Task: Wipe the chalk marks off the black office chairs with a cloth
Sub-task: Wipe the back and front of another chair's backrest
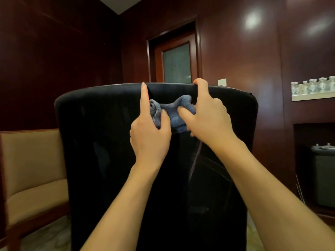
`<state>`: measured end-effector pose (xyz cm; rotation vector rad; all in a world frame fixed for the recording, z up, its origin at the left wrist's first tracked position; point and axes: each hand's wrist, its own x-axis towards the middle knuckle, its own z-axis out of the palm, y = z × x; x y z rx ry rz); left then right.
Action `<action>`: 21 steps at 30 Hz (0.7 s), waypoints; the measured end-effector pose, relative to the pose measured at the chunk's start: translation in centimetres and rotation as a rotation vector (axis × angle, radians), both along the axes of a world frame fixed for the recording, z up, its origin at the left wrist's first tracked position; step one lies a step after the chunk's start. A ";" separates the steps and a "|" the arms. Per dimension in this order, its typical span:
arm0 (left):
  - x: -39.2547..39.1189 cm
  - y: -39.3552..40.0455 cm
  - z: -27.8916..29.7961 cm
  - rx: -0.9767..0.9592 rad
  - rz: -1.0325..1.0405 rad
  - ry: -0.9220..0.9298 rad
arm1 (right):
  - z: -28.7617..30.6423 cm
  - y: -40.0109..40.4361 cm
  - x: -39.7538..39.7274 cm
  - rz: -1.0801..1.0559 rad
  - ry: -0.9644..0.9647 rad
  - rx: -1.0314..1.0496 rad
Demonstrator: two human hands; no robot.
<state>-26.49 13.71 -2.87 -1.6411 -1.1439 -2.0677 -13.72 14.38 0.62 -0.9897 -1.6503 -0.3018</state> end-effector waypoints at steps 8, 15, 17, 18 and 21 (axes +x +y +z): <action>0.4 -3.0 6.3 -0.044 0.025 0.023 | 4.6 -1.9 1.4 0.128 0.030 -0.049; 2.1 -3.1 7.0 -0.200 0.219 0.200 | 3.4 -1.4 3.2 0.151 0.142 -0.065; 1.4 -3.5 7.3 -0.223 0.289 0.292 | 3.5 -1.4 2.8 0.110 0.146 -0.015; 0.8 -3.7 7.4 -0.216 0.300 0.317 | 3.5 -1.5 2.4 0.103 0.144 0.007; -1.1 -3.7 7.2 -0.186 0.255 0.308 | 3.3 -1.8 0.4 0.093 0.131 0.037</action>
